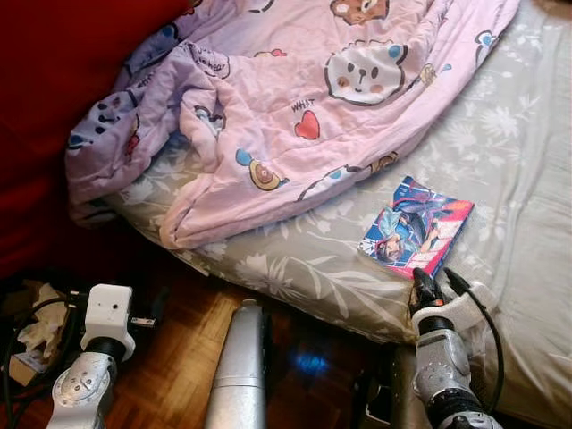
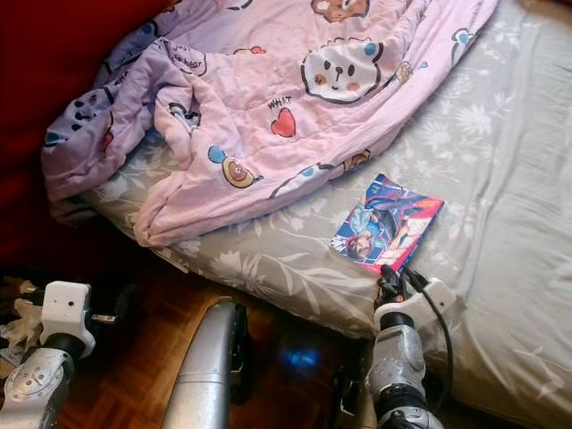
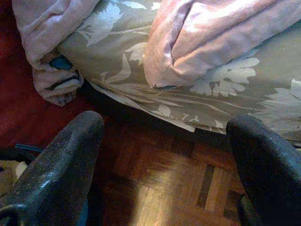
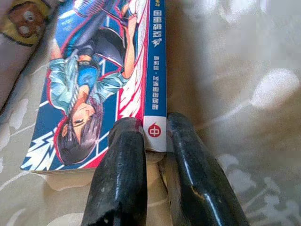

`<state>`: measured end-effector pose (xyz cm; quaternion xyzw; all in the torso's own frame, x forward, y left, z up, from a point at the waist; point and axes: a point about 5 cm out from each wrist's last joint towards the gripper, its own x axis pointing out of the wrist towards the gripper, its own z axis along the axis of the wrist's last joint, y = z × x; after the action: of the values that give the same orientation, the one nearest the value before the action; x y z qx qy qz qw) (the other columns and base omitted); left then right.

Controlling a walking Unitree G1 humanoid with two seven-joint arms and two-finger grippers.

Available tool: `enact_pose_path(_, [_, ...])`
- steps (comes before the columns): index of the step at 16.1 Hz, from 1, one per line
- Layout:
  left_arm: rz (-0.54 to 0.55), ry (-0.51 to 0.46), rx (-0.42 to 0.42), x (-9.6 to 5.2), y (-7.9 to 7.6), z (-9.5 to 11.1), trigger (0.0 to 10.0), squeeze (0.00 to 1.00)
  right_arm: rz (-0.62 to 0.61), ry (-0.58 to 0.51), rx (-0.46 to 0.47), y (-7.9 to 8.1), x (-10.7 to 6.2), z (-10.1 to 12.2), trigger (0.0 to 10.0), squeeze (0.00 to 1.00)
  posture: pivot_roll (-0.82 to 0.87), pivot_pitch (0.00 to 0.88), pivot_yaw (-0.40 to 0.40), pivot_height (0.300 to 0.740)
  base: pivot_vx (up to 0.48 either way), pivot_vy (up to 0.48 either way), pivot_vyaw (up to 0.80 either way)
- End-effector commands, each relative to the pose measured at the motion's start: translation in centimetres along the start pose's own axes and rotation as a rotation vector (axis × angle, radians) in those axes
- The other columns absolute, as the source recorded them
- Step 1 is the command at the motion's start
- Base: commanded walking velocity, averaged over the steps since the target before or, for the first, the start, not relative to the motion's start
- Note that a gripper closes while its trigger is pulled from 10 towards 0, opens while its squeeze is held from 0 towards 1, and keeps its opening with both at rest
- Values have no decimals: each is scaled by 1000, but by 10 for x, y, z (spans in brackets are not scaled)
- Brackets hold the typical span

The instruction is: Clean up the room

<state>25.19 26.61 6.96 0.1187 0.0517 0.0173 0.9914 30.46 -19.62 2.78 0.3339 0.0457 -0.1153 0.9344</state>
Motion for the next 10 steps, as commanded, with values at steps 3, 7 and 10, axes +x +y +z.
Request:
enact_pose_path(3, [23, 42, -10, 0, -2, -12, 10000, 0, 103, -61, -114, 18, 0, 6, 10000, 0, 279, 286, 57, 611, 0, 0, 0])
enact_pose_path(7, [43, 46, -35, 9, -9, -17, 10000, 0, 187, -117, -274, 34, 0, 14, 10000, 0, 242, 235, 22, 611, 0, 0, 0])
enact_pose_path(10, [73, 54, -60, 11, -12, -22, 10000, 0, 205, -125, -350, 36, -4, 16, 10000, 0, 216, 179, -11, 611, 0, 0, 0])
